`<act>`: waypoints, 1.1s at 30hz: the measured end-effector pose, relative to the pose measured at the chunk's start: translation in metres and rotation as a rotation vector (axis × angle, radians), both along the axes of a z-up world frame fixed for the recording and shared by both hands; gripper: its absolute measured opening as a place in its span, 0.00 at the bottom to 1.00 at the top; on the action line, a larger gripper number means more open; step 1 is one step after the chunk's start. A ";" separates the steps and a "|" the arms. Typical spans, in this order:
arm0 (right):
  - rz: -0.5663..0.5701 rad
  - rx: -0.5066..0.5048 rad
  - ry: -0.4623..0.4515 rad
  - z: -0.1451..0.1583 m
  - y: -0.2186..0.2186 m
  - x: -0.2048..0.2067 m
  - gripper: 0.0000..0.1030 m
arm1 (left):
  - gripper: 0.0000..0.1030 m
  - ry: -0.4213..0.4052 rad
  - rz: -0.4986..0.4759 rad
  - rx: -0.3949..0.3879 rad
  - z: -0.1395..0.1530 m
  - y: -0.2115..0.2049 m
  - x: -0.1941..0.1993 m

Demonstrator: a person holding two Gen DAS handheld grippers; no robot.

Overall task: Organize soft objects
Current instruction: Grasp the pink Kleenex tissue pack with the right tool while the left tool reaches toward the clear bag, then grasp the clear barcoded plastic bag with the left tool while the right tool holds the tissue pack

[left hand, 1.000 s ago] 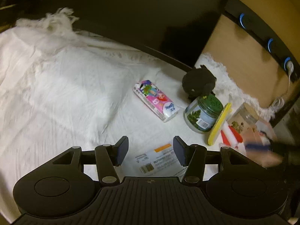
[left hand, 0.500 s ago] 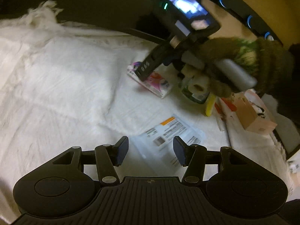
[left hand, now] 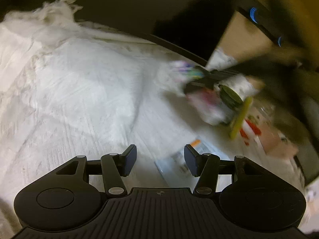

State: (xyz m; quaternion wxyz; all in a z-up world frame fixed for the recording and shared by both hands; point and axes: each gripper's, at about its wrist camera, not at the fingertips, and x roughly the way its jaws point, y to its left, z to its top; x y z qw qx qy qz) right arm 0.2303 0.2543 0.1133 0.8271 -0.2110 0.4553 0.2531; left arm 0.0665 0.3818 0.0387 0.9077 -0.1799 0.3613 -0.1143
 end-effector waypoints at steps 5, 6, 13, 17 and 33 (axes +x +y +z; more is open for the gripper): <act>0.053 0.062 -0.115 0.038 -0.052 -0.084 0.40 | 0.55 0.040 0.023 -0.036 -0.013 -0.011 0.004; 0.044 0.062 -0.121 0.039 -0.066 -0.096 0.40 | 0.55 0.050 0.014 -0.044 -0.016 -0.017 0.004; -0.222 -0.065 -0.106 -0.016 -0.181 -0.137 0.40 | 0.60 0.088 -0.067 -0.056 -0.027 -0.064 0.001; -0.396 -0.092 -0.076 -0.049 -0.226 -0.145 0.42 | 0.60 0.101 -0.189 0.023 -0.022 -0.093 -0.003; -0.572 0.226 -0.116 -0.095 -0.264 -0.174 0.92 | 0.64 -0.010 -0.414 0.387 -0.016 -0.186 0.014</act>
